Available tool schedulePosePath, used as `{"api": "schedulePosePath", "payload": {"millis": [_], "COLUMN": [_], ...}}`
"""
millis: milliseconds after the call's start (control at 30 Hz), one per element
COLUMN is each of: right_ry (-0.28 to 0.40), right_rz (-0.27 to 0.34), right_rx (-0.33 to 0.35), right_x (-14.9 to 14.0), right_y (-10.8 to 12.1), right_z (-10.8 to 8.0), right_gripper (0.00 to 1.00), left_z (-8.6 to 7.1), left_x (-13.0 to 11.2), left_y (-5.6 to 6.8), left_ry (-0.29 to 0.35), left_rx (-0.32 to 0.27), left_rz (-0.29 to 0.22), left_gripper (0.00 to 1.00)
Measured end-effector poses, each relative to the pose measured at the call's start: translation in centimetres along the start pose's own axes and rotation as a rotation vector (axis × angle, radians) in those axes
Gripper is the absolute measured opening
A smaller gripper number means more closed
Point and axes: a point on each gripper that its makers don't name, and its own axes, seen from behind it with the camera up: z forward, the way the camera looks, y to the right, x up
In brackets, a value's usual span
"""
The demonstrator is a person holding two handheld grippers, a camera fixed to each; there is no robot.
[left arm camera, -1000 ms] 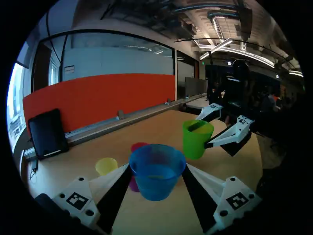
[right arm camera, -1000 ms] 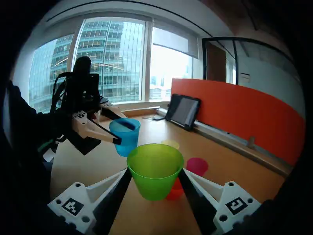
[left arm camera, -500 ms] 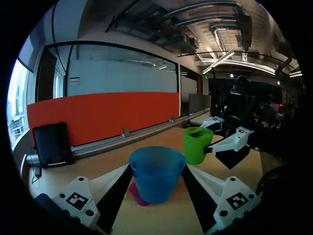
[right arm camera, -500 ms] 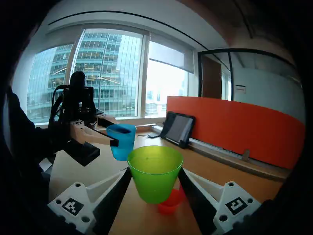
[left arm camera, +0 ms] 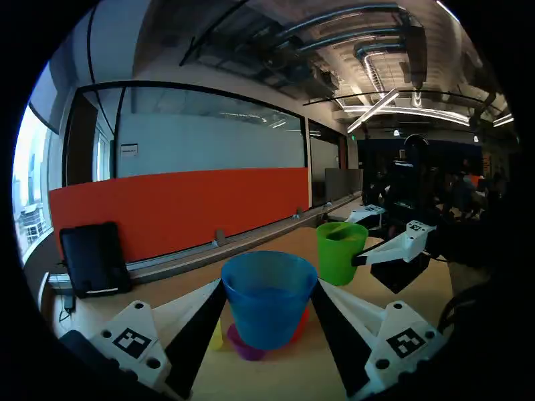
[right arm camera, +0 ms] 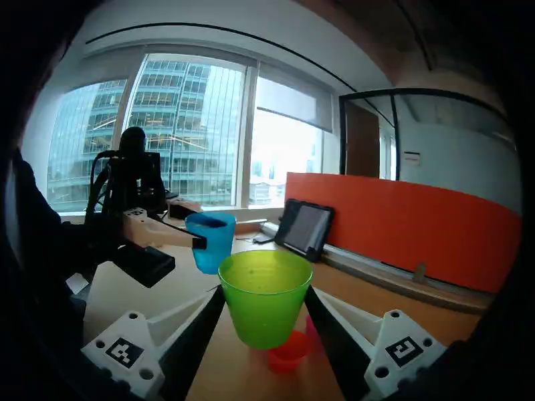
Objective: Pour water
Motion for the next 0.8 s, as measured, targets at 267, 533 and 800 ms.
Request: {"api": "schedulePosePath", "payload": {"millis": [267,533,800], "right_ry": [0.009,0.019,0.028], "right_rz": [0.001,-0.004,-0.014], "right_rx": [0.011,0.029,0.041], "right_x": [0.3,0.2,0.3], "right_y": [-0.5,-1.1,-1.6], "right_z": [0.2,0.5,0.5], "right_gripper": [0.90,0.89,0.89], "left_z": [0.0,-0.1,-0.3], "left_x": [1.2,2.6,4.1], "left_y": [-0.5,-1.1,-1.4], "left_ry": [0.021,0.037,0.053], "left_rx": [0.018,0.059,0.082], "left_rz": [0.038,0.123,0.219], "left_gripper": [0.86,0.86,0.86]}}
